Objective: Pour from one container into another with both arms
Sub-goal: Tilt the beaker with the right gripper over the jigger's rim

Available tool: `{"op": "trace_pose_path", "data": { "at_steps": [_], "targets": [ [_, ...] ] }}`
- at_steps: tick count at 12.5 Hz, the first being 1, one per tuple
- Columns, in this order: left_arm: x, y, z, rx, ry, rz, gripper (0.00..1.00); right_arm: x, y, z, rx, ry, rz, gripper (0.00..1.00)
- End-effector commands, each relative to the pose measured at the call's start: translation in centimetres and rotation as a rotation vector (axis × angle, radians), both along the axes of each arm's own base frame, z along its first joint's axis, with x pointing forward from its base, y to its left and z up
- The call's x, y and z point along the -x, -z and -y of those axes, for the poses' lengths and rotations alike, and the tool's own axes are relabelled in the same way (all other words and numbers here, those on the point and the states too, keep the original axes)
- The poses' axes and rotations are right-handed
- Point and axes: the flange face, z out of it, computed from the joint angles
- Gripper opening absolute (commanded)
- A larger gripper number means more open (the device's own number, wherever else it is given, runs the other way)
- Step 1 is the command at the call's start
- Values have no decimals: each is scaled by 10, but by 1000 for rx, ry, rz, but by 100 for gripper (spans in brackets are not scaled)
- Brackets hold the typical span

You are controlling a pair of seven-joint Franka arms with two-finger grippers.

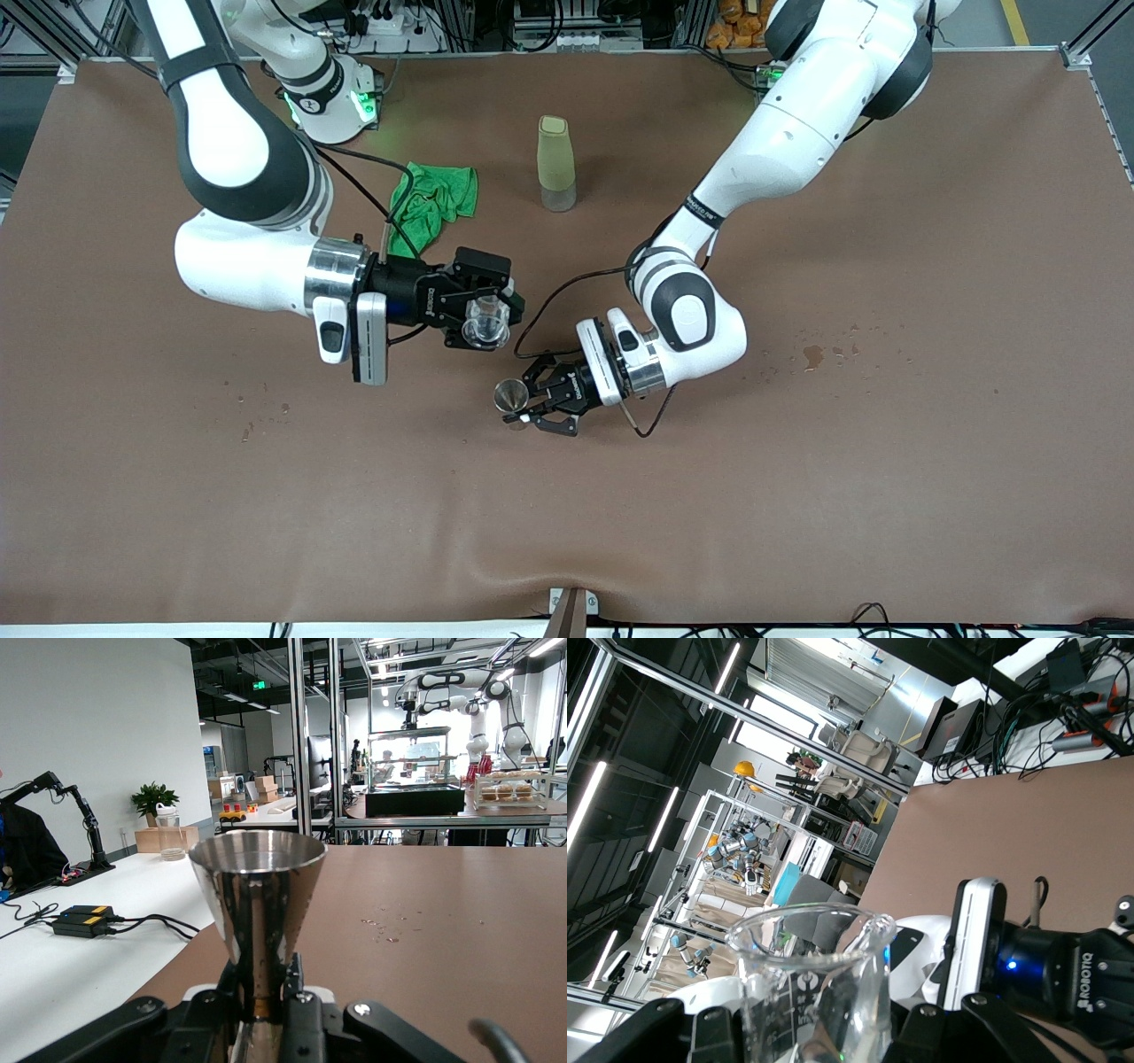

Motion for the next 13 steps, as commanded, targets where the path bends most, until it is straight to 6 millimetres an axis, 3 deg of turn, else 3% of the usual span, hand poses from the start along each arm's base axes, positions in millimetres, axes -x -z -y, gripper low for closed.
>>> {"op": "trace_pose_path", "data": {
  "at_steps": [1, 2, 9, 11, 13],
  "targets": [
    [3, -9, 3, 26, -16, -28, 0, 12, -3, 0, 6, 7, -27, 0],
    [1, -18, 1, 29, -16, -25, 0, 13, 1, 0, 9, 7, -34, 0],
    [8, -12, 3, 29, -11, -60, 0, 13, 11, 2, 10, 26, -124, 0],
    [22, 2, 6, 31, 4, -106, 0, 11, 12, 3, 7, 37, -153, 0],
    [32, 3, 2, 28, 10, -139, 0, 8, 11, 8, 4, 47, -159, 0]
  ]
}}
